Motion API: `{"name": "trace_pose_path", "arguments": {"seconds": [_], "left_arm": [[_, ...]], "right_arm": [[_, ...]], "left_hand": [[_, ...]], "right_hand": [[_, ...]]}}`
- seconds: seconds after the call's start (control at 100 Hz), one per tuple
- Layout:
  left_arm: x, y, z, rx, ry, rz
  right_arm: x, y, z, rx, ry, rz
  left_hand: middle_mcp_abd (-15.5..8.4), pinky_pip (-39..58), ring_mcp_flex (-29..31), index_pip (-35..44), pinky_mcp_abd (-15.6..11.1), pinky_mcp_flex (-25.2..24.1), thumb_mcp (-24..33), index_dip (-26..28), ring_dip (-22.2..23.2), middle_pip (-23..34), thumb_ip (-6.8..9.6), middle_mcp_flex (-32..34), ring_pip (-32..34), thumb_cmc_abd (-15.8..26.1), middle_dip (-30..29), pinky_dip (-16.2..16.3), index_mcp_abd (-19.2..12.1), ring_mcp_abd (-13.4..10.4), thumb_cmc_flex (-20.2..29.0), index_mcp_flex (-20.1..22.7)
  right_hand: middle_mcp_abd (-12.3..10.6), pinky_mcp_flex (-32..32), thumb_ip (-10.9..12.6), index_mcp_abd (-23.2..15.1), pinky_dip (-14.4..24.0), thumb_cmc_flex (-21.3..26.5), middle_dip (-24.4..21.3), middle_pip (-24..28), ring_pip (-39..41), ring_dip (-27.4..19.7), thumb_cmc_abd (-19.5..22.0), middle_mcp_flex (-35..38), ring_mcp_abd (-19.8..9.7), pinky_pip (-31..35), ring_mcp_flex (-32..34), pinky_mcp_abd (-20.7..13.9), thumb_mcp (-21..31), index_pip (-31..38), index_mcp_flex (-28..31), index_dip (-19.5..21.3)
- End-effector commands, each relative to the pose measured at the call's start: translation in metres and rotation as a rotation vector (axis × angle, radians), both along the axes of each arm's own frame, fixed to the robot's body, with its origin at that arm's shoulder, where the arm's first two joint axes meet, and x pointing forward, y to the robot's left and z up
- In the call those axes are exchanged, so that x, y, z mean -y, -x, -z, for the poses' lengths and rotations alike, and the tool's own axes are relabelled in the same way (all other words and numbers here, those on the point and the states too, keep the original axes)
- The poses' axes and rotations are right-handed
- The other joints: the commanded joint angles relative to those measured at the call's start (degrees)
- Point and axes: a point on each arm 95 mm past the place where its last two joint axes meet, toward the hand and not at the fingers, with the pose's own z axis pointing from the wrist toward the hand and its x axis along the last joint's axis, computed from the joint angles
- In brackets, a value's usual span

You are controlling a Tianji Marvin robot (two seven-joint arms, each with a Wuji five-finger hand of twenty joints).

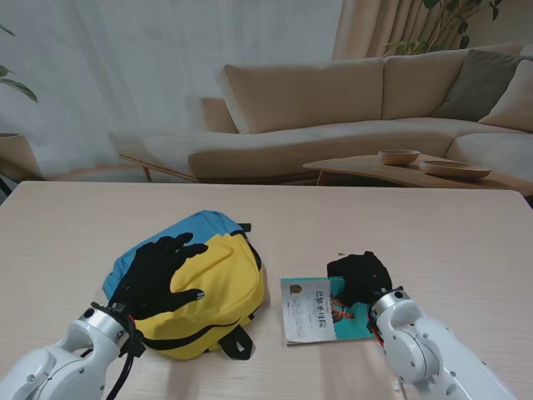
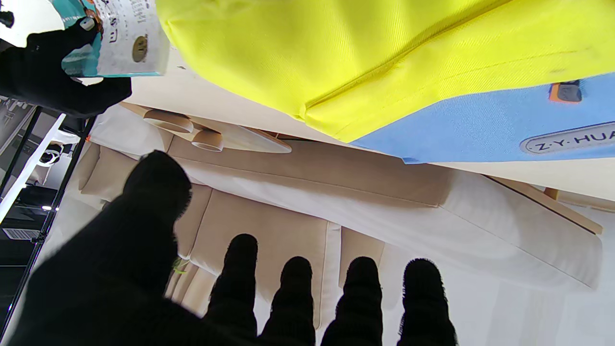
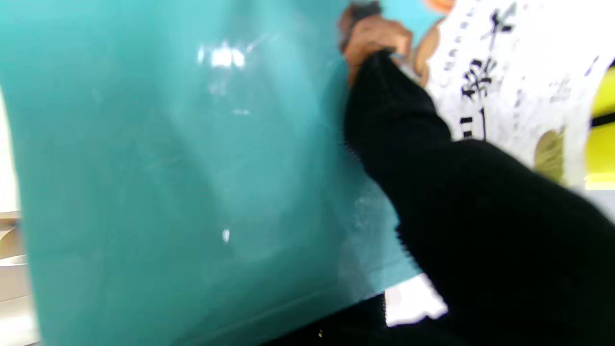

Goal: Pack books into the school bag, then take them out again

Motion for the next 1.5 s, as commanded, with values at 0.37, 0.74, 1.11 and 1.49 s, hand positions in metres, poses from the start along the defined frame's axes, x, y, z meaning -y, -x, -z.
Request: {"name": "trace_pose_path", "arguments": {"seconds": [0.37,0.74,1.11,1.49], "left_arm": [[0.004,0.002,0.001,-0.025,0.027,0.013],[0.007,0.001,0.001,-0.035,0.061,0.029],[0.008,0.002,0.000,-0.039,0.072,0.030],[0.008,0.002,0.000,-0.043,0.071,0.032]], "right_arm": [[-0.005,0.023,-0.054,0.047,-0.240,-0.002],[-0.010,0.025,-0.095,0.120,-0.366,0.034],[-0.013,0.016,-0.100,-0.076,-0.260,-0.023],[0.003,-0.011,-0.088,-0.368,-0.030,-0.005]], "left_hand": [[-1.1,-2.9,-0.6,2.5,-1.4,-0.4,0.9,2.5,-0.2,2.6,0.74,-0.6,-1.0,0.4,0.0,2.2,-0.1,-0.9,-1.5,-2.1],[-0.9,-2.4,0.2,2.8,-0.9,-0.1,0.7,1.2,-0.4,4.5,0.84,0.1,-0.9,0.7,-1.4,2.4,-0.3,-0.5,-1.4,-2.0],[-0.6,-1.5,0.7,5.0,-0.6,-0.2,0.5,1.3,-0.5,5.8,0.88,0.7,-0.7,1.0,-2.3,2.2,-0.7,-0.1,-1.3,-1.3],[-0.7,-1.3,0.6,4.7,-0.6,-0.3,0.0,0.2,-0.6,6.2,0.93,0.5,-0.8,1.2,-3.2,1.8,-0.8,-0.1,-1.2,-0.8]], "right_hand": [[6.1,4.2,29.3,-4.7,-6.5,19.0,15.5,5.9,17.6,1.0,3.9,10.0,4.8,11.4,8.2,6.8,20.5,-1.4,20.7,-8.9],[8.3,10.6,36.3,-3.5,-14.0,19.1,18.8,8.7,28.0,-2.8,3.0,12.0,9.5,24.9,12.5,14.6,20.5,0.9,22.8,-8.3],[8.4,9.5,33.4,-3.1,-15.6,19.4,18.4,9.1,28.4,-2.8,3.4,10.7,8.9,25.5,11.4,14.1,20.5,-0.6,21.4,-8.6],[7.5,5.8,23.2,-2.8,-14.9,20.0,18.9,8.5,25.7,-0.3,6.0,6.1,6.4,23.4,7.1,10.3,20.5,-2.4,15.5,-7.5]]}}
